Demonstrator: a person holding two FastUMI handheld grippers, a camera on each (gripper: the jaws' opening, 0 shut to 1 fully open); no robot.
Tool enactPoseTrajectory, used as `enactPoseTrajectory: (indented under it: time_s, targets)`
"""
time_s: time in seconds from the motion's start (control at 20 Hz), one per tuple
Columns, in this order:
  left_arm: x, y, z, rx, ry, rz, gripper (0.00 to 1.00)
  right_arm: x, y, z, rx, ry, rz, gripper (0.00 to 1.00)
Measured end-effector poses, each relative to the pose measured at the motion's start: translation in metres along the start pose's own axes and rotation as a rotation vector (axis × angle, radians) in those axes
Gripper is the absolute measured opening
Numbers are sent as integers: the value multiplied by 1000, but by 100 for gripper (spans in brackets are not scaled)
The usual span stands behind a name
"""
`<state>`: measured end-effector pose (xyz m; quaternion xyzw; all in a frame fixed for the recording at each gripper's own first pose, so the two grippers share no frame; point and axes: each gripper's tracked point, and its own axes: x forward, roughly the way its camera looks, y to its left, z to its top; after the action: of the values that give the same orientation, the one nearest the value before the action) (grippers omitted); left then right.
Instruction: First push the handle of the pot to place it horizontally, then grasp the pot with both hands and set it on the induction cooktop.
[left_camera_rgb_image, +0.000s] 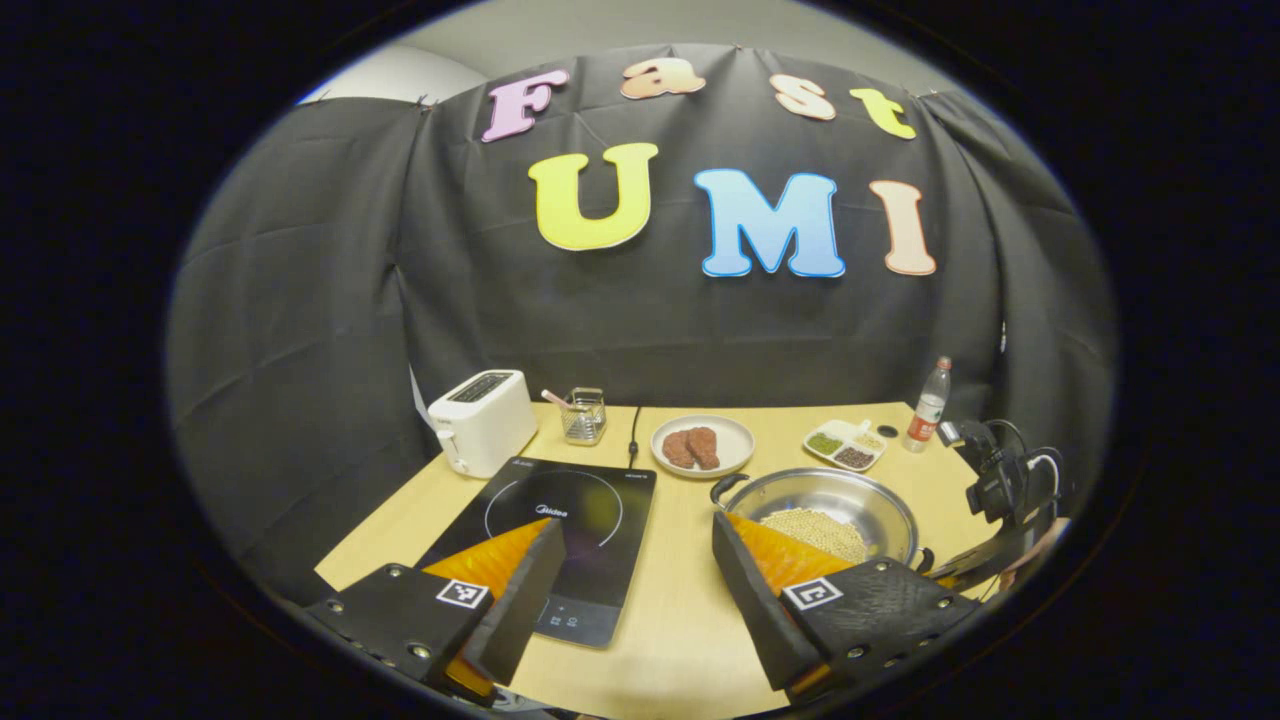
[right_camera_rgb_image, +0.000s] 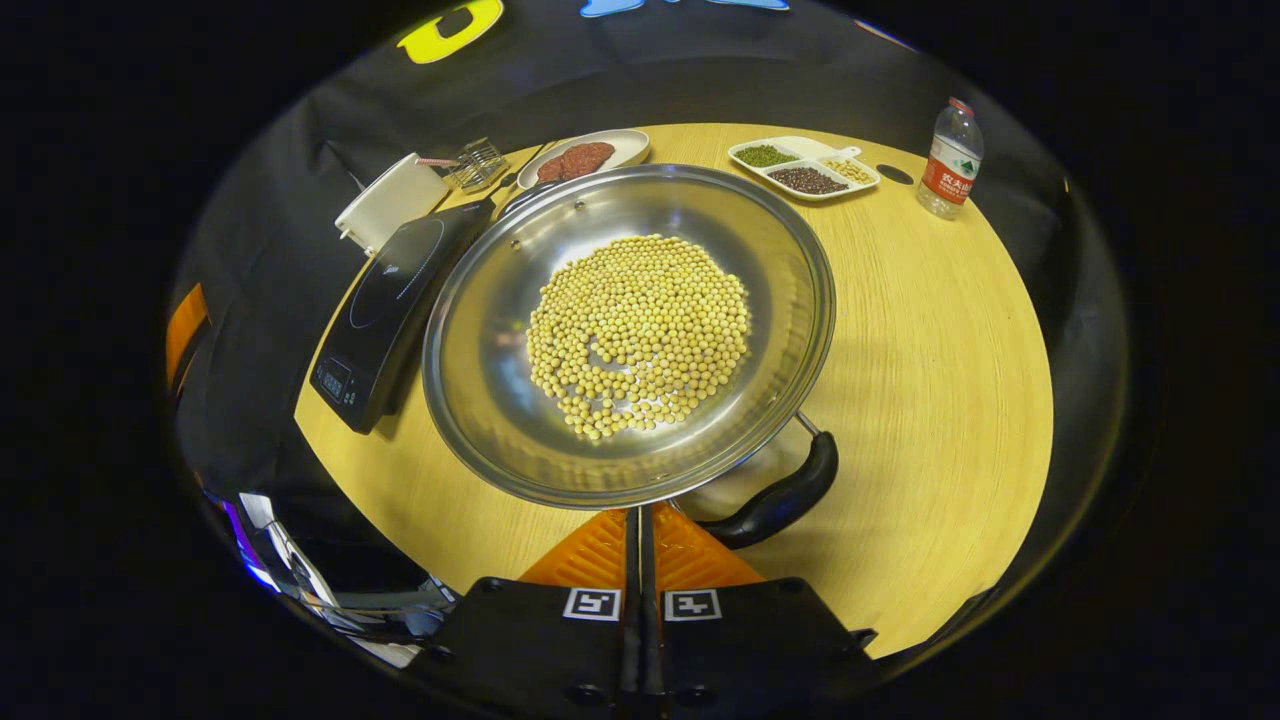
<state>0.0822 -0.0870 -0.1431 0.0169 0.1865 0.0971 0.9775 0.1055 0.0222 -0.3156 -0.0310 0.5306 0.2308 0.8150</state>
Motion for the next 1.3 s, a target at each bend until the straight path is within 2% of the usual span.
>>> enactPoseTrajectory:
  time_s: [0.15, 0.35, 0.65, 1.05, 1.3]
  targets:
    - [1, -9, 1, 4, 3, 8, 89, 0, -14, 2, 4, 6, -4, 2]
    - [1, -27, 3, 16, 6, 9, 91, 0, -31, 6, 11, 6, -11, 2]
    - [0, -39, -4, -9, 34, 58, 89, 1, -53, 16, 28, -3, -6, 2]
    - [-3, -53, -2, -7, 54, 98, 91, 2, -77, 30, 206, -26, 19, 2]
    - [5, -69, 7, 8, 45, 48, 89, 0, -94, 47, 288, -82, -18, 2]
